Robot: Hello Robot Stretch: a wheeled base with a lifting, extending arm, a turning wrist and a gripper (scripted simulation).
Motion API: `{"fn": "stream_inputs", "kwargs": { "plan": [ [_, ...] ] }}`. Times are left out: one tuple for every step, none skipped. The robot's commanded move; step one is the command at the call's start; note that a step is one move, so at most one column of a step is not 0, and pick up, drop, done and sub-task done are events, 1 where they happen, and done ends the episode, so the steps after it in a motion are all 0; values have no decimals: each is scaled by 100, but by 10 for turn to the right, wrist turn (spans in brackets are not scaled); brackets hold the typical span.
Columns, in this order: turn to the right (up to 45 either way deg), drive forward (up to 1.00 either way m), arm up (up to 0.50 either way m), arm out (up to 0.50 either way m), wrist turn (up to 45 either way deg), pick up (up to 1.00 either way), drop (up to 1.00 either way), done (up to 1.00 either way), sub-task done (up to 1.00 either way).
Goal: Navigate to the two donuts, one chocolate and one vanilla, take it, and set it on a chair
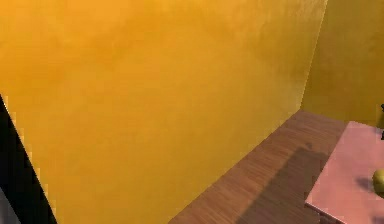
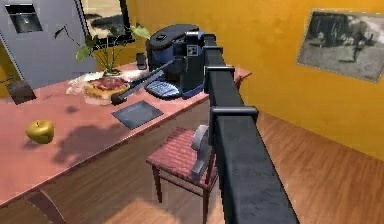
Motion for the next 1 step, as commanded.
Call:
{"fn": "stream_inputs", "kwargs": {
  "plan": [
    [0,0,0,0,450,0,0,0,0]
  ]
}}
